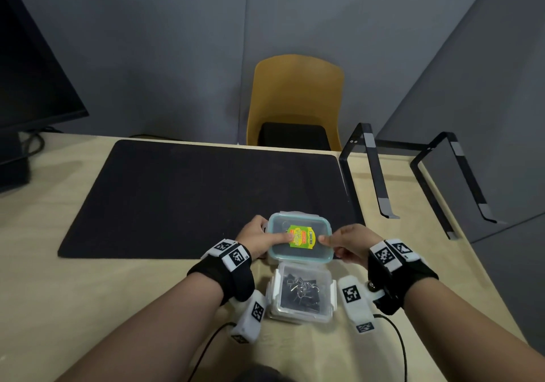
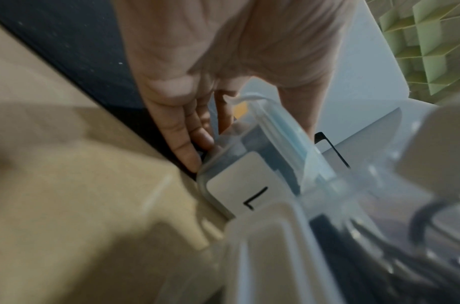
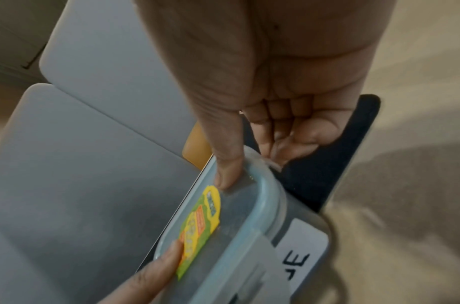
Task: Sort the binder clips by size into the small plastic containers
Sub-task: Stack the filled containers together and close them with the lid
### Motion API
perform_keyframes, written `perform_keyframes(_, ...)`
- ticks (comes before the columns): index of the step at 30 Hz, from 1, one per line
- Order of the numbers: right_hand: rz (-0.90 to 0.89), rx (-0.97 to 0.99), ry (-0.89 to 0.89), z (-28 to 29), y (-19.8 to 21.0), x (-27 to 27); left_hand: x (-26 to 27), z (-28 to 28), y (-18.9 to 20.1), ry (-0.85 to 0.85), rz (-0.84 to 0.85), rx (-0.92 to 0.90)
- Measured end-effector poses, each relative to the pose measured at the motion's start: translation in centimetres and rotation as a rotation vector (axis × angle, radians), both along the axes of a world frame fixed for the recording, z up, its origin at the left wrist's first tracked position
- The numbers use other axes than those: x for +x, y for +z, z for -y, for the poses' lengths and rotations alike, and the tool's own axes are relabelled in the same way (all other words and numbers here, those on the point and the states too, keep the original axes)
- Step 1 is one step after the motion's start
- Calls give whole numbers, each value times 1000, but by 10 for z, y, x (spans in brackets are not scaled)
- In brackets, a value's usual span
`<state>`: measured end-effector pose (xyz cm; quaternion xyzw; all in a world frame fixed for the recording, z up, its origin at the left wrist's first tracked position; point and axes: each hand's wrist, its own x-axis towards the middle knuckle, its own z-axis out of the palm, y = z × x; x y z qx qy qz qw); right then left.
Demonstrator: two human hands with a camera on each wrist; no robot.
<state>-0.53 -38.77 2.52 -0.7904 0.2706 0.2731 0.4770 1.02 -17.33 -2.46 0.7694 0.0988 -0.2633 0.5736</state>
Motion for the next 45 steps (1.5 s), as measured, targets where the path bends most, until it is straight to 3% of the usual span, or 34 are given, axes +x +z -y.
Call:
perform_keyframes(6, 20, -188, 95, -4, 4, 1, 0, -1, 3, -3, -20, -12)
perform_keyframes(13, -29, 33, -27, -2, -2, -9, 0, -1, 4, -3, -28, -22)
perform_keyframes(18, -36, 9, 41, 2, -6, -7, -2, -1, 1, 21, -11, -29)
perform_keyframes(24, 291, -206, 318, -2, -8, -6, -4, 2, -2, 48, 10, 4)
perform_keyframes(27, 305, -275, 577, -7, 2, -12, -4, 2, -2, 48, 30, 25)
perform_keyframes(30, 317, -324, 721, -7, -1, -17, -4, 2, -3, 45, 32, 28)
perform_keyframes(38, 403, -365, 703, -16, -10, -18, -2, 0, -6, 37, 30, 21)
perform_keyframes(45, 399, -583, 768, -18, -7, -22, -4, 1, -6, 46, 34, 4)
